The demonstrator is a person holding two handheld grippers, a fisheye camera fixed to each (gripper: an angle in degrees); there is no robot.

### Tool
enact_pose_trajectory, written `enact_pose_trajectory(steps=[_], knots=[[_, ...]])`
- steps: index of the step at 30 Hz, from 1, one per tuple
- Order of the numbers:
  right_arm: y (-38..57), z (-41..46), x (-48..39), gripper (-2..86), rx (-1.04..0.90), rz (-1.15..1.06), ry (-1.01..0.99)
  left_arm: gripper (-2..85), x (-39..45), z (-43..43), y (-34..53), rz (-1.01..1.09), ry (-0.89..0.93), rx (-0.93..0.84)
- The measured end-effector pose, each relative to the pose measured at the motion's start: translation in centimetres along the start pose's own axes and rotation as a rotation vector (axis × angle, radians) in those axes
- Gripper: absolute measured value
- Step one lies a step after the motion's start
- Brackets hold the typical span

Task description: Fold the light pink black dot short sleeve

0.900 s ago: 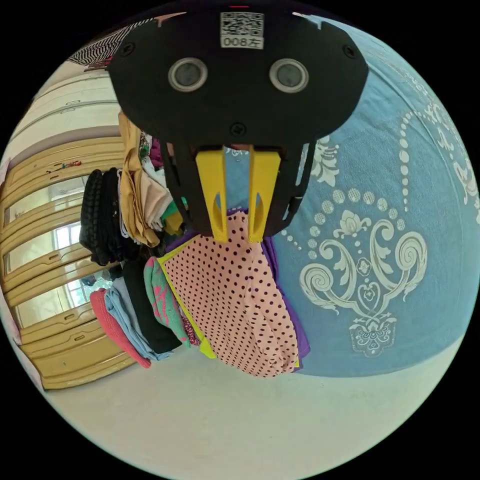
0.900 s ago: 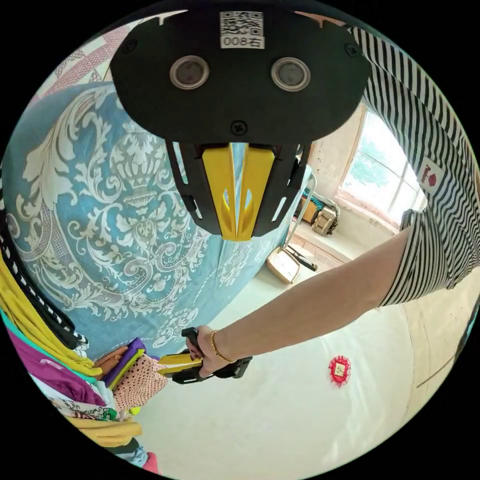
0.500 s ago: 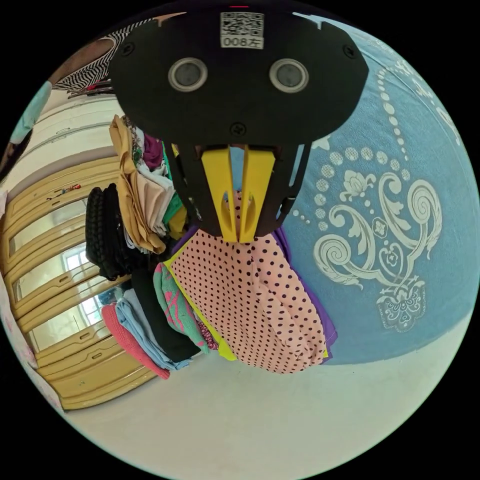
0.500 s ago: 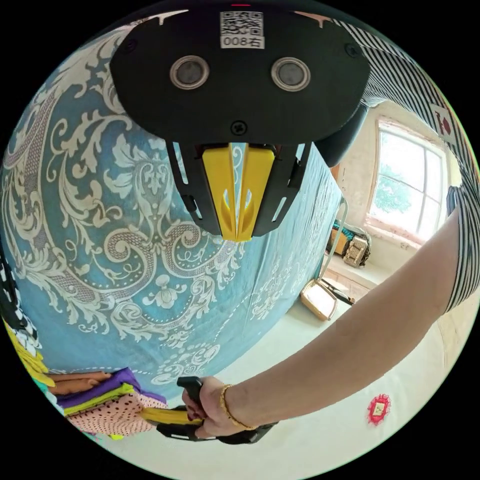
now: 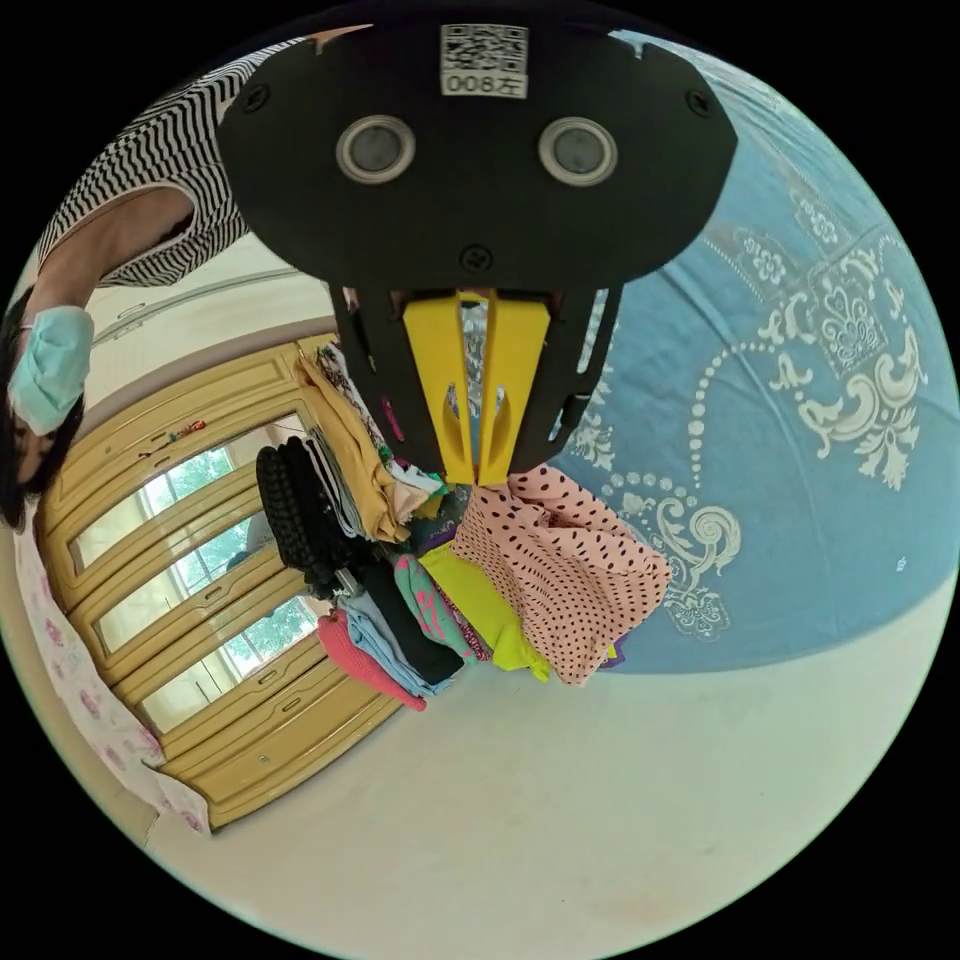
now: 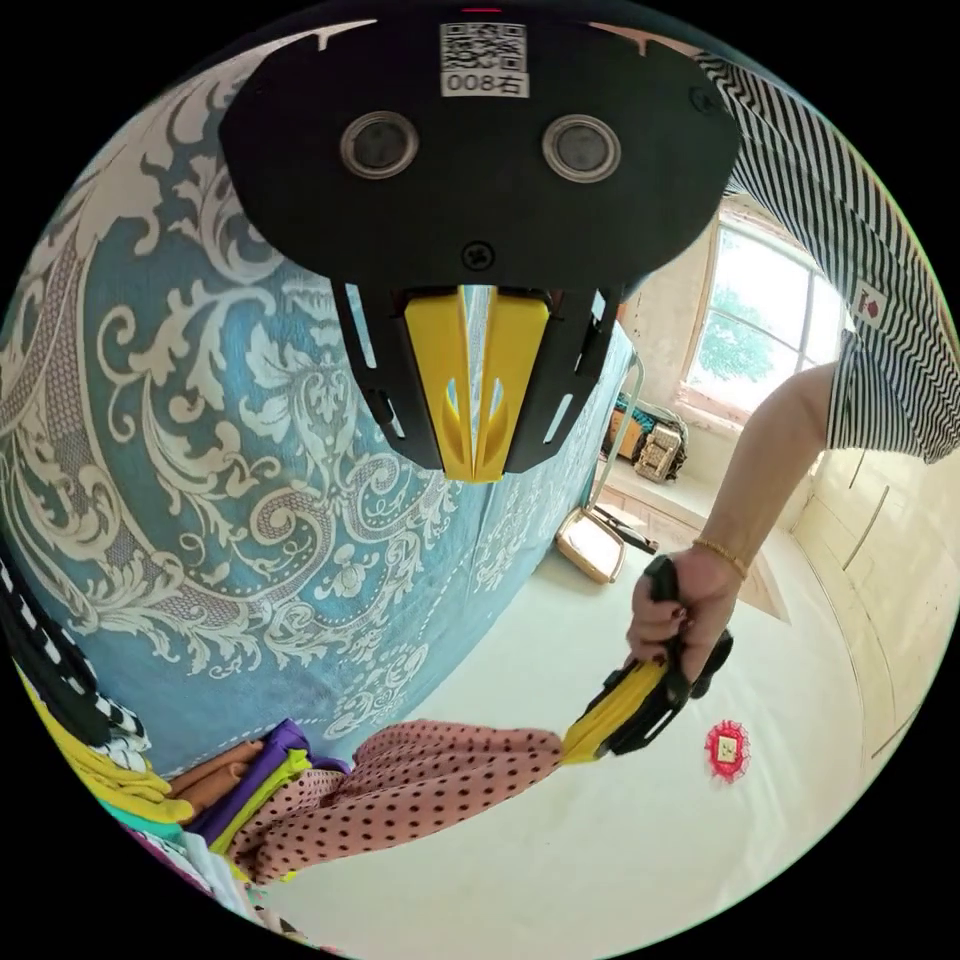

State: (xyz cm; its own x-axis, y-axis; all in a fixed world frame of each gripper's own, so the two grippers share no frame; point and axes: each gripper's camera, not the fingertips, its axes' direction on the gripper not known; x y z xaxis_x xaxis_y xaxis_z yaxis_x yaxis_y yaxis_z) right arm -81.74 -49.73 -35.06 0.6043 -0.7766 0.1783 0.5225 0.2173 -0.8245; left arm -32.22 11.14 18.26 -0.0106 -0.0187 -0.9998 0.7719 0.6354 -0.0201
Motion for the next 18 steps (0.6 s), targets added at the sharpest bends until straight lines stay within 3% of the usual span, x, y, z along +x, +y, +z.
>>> enact_pose_trajectory(steps=[8, 13, 18], knots=[[0.7, -5.9, -7.7, 0.2, -0.029, 0.001, 0.023, 0.4, 4.6, -12.2, 15.7, 0.044, -0.222, -0.120], [-1.6, -8.0, -18.2, 0.8, -0.088, -0.195, 0.069, 0.4, 6.8, -14.2, 24.5, 0.002, -0.184, -0.137], [-4.9, -2.4, -30.2, 3.8, -0.338, -0.467, 0.210, 0.2, 8.5, -11.8, 30.2, -0.012, -0.094, -0.184]])
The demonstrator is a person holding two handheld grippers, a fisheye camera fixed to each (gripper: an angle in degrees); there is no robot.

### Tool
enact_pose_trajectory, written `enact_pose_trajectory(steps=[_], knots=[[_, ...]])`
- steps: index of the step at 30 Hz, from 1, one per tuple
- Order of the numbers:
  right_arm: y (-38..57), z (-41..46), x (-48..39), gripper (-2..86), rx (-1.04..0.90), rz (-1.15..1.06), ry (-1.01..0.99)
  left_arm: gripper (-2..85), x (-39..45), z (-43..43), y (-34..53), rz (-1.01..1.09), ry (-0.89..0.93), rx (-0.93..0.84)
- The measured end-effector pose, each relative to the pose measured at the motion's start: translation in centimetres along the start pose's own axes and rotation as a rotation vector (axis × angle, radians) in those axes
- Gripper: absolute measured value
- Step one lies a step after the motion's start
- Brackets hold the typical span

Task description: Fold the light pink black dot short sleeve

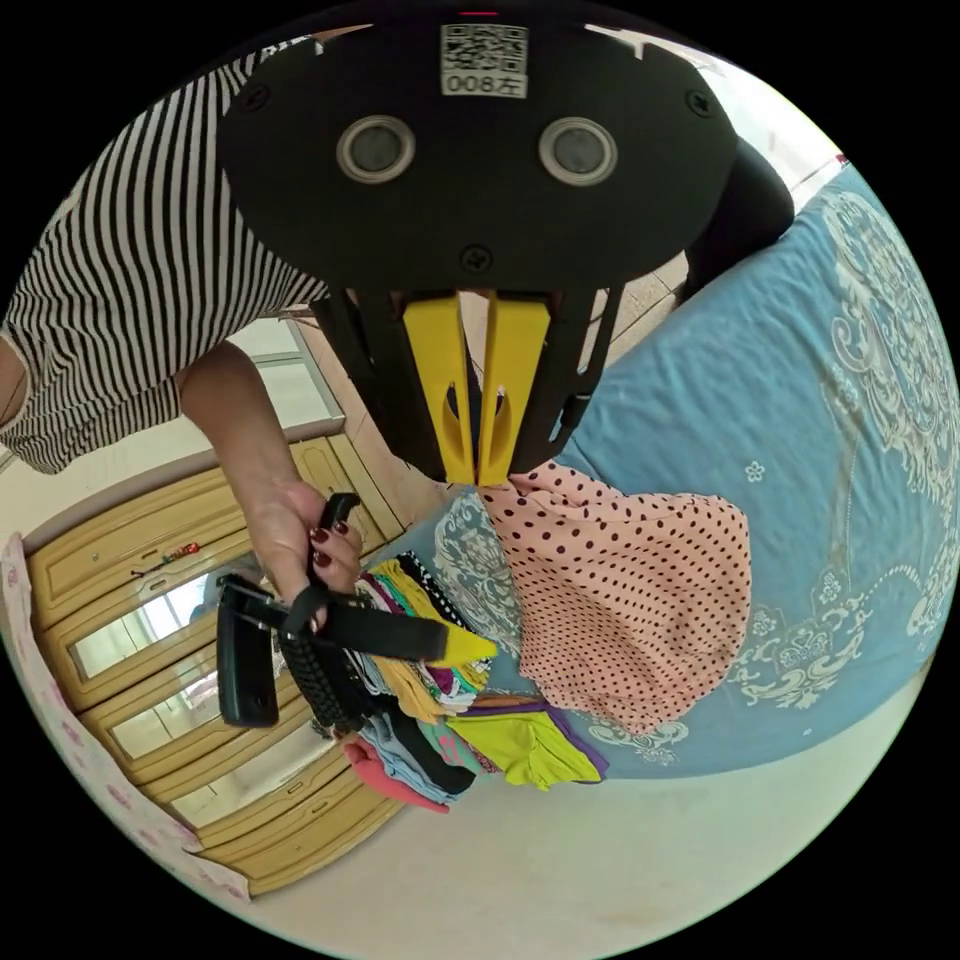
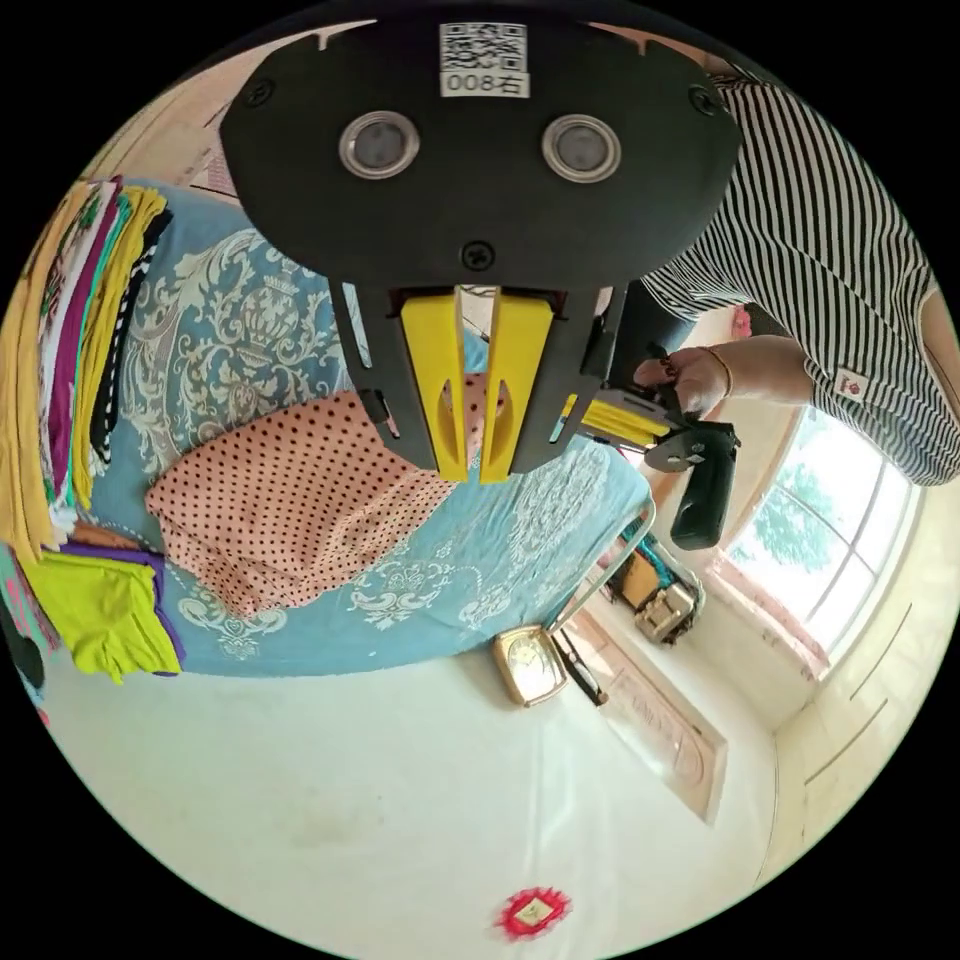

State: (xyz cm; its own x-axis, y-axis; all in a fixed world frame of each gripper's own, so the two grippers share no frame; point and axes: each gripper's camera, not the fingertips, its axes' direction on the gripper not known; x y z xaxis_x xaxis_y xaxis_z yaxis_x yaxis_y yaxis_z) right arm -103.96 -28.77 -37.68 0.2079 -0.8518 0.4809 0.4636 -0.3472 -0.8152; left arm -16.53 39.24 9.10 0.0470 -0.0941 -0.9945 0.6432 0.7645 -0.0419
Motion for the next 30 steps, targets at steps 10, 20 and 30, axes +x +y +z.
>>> enact_pose_trajectory(steps=[10, 20, 30], knots=[[-8.8, 16.2, -6.0, 7.7, -0.429, -0.144, 0.275, 0.1, -3.4, -3.1, 5.6, -0.011, 0.023, -0.067], [-10.9, 20.4, -3.9, 1.6, -0.502, -0.153, 0.439, 0.1, -15.6, -13.7, 10.8, -0.312, -0.055, 0.003], [-3.4, -2.7, 0.6, 0.2, -0.145, 0.003, 0.050, 2.2, -21.5, -24.1, 3.8, -0.229, -0.009, 0.223]])
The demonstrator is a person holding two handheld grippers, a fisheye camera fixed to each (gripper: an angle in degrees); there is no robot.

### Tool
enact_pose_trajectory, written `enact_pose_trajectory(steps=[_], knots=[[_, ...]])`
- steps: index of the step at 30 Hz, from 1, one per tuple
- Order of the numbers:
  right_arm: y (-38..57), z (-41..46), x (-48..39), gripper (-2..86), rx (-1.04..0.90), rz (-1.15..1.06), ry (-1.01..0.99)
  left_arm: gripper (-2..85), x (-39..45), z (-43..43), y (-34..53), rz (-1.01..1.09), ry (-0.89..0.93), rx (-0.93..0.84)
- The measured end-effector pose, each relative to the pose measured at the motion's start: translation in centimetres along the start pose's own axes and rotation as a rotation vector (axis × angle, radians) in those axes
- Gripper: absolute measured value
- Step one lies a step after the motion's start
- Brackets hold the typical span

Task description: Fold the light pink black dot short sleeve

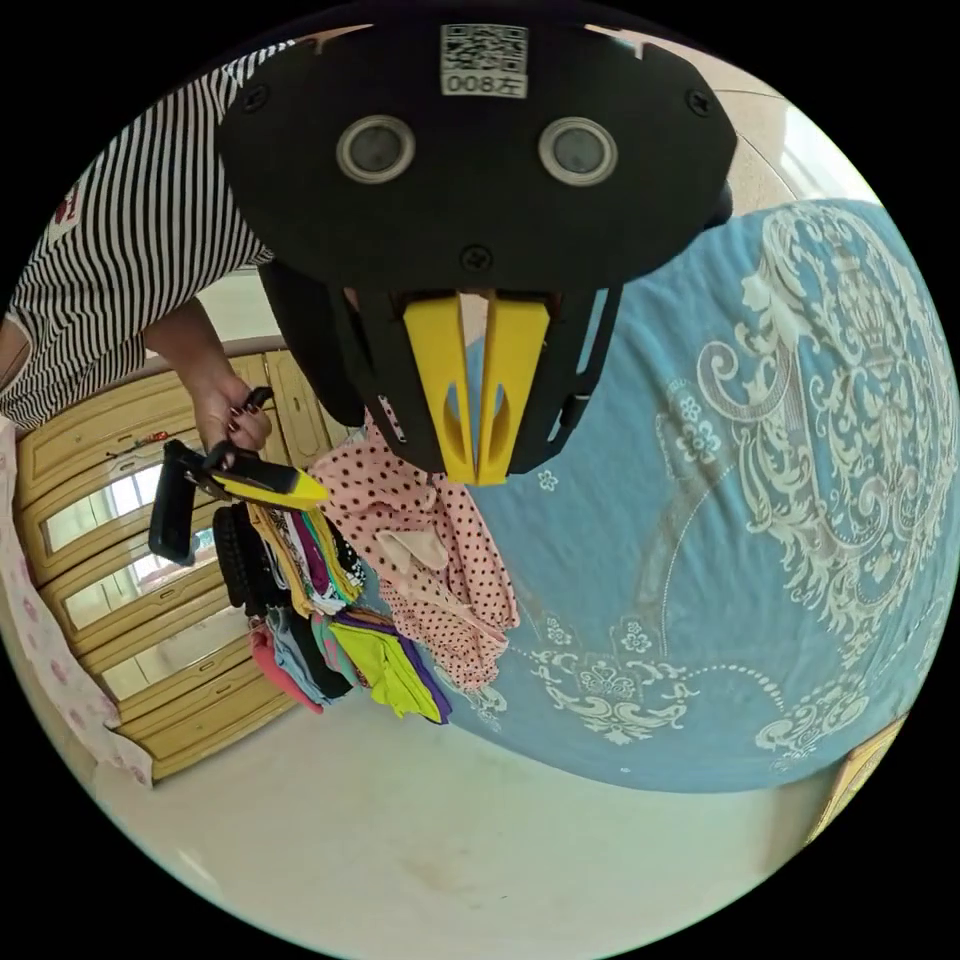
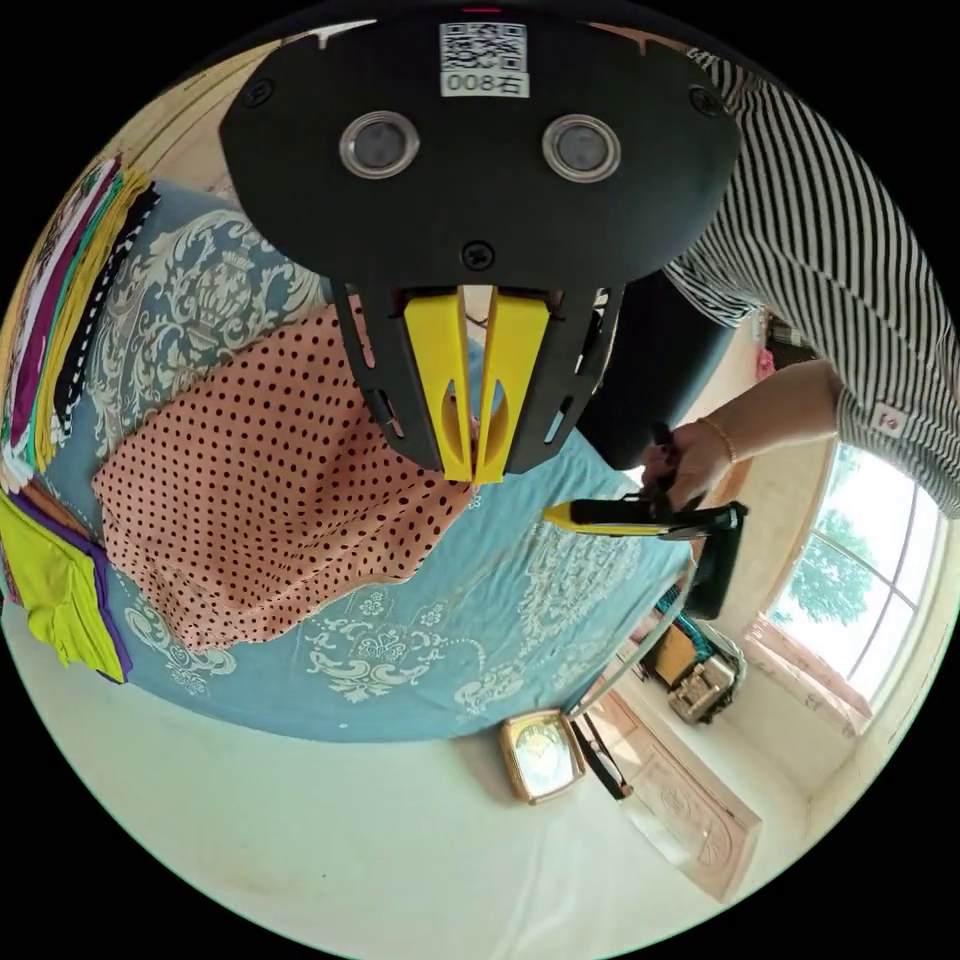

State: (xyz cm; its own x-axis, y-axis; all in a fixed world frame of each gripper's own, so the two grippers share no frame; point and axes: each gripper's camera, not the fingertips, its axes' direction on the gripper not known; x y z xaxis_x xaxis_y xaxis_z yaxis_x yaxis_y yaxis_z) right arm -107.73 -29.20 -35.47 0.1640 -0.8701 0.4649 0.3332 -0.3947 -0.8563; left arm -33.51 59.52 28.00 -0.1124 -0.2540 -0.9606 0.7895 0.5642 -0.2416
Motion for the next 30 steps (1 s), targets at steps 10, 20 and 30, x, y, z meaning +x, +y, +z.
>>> enact_pose_trajectory(steps=[10, 20, 30], knots=[[13.3, -12.7, 5.8, 0.2, 0.135, 0.123, -0.156, 10.8, -3.4, 3.2, -13.0, -0.165, 0.340, -0.061], [21.1, -18.0, 11.1, 0.2, 0.165, 0.170, -0.230, 5.0, -0.4, 1.6, -22.8, -0.111, 0.147, -0.267], [27.8, -27.1, 14.2, 0.1, 0.275, 0.128, -0.202, 2.0, 3.6, -24.0, -20.9, -0.072, 0.421, 0.099]])
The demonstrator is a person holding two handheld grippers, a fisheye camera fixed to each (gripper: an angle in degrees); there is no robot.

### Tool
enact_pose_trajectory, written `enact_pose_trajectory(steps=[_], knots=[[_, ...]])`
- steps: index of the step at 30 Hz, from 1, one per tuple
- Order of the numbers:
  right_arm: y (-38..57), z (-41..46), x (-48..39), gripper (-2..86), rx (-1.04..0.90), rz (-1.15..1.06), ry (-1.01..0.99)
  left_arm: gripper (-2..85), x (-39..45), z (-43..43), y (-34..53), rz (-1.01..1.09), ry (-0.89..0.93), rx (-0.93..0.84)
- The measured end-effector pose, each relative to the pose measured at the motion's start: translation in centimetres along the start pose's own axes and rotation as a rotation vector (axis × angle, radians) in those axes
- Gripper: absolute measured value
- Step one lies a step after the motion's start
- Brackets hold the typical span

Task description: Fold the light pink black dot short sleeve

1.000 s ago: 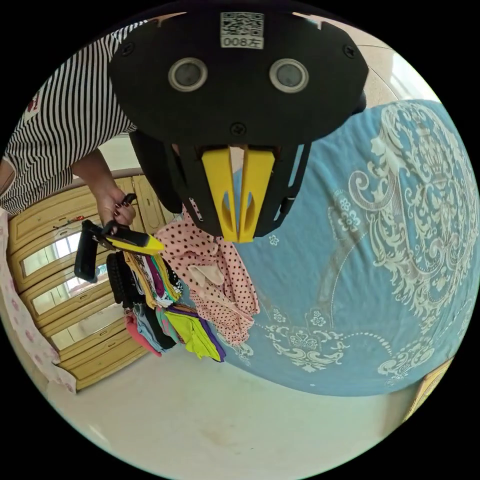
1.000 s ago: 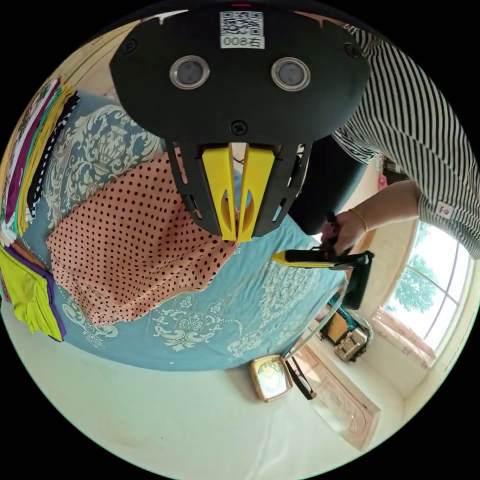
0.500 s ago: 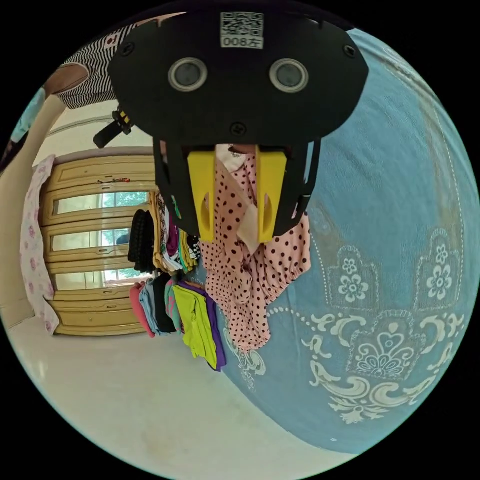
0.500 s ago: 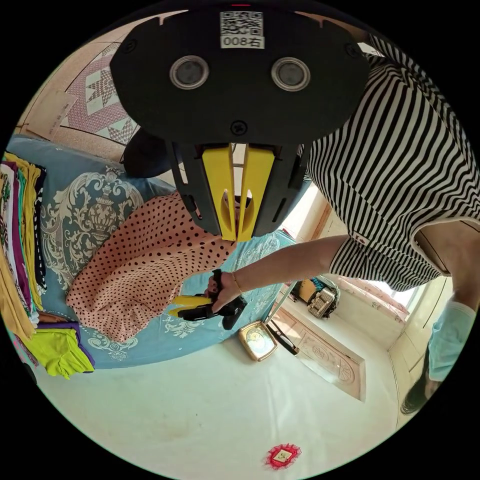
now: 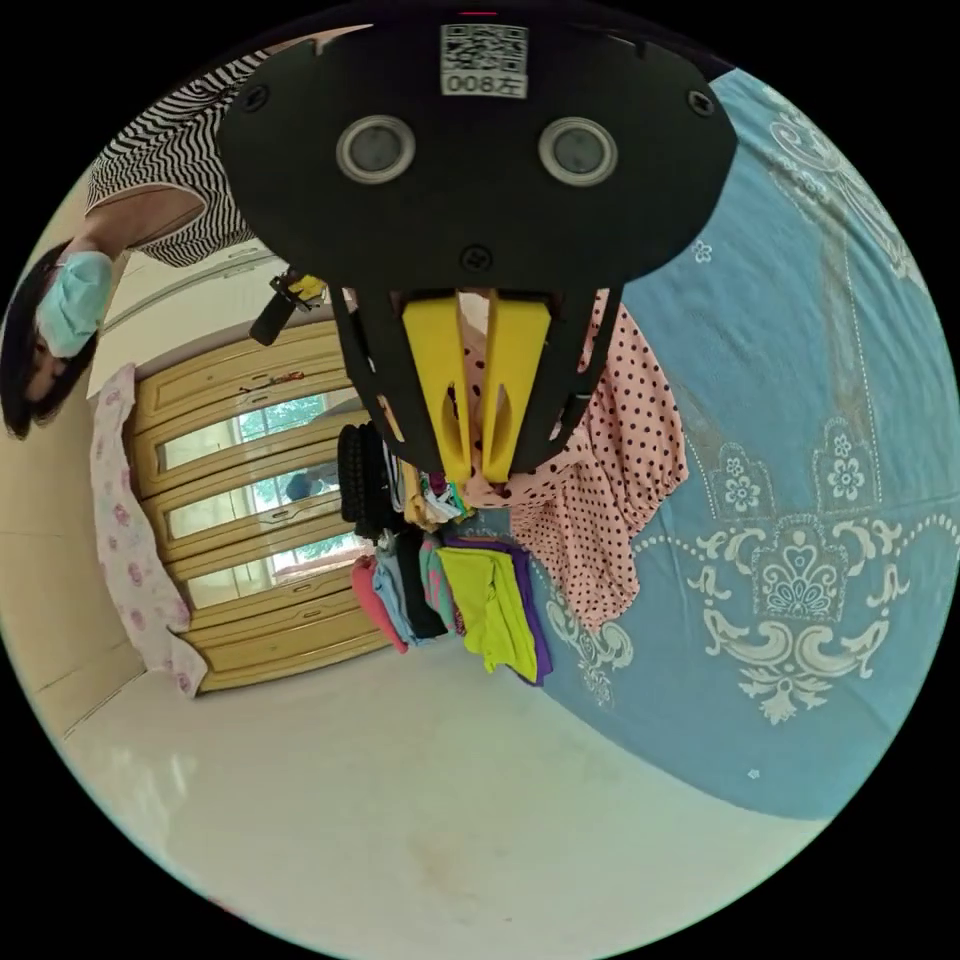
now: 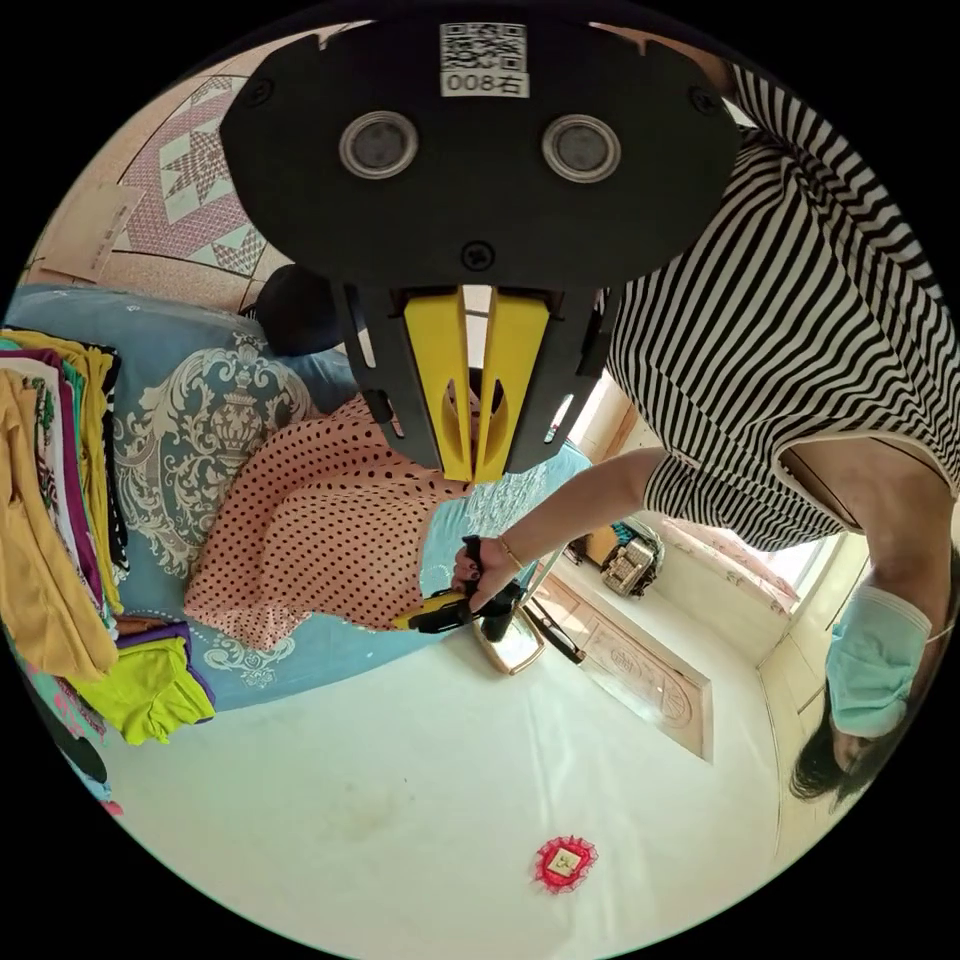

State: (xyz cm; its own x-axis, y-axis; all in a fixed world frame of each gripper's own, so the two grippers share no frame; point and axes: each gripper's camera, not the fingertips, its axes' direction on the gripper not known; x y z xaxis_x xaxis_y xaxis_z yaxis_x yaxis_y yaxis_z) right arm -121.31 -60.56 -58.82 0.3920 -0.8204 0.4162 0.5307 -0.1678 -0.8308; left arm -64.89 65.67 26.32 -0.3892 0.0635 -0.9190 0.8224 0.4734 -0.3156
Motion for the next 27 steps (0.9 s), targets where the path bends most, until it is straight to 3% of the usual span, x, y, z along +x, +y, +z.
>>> enact_pose_trajectory(steps=[5, 12, 21, 27], knots=[[1.5, -6.6, -3.0, 0.1, 0.106, -0.137, 0.068, 1.9, 10.0, -14.6, 3.5, 0.099, 0.023, 0.214], [3.0, -16.0, -9.1, 0.1, 0.284, -0.372, 0.105, 1.8, 29.0, -31.1, 10.6, 0.416, 0.016, 0.425], [6.3, -25.2, -18.0, 0.0, 0.462, -0.626, 0.153, 1.9, 47.9, -43.1, 20.6, 0.752, -0.138, 0.571], [10.8, -29.2, -22.5, 0.1, 0.525, -0.728, 0.160, 2.0, 54.1, -48.2, 26.6, 0.823, -0.135, 0.582]])
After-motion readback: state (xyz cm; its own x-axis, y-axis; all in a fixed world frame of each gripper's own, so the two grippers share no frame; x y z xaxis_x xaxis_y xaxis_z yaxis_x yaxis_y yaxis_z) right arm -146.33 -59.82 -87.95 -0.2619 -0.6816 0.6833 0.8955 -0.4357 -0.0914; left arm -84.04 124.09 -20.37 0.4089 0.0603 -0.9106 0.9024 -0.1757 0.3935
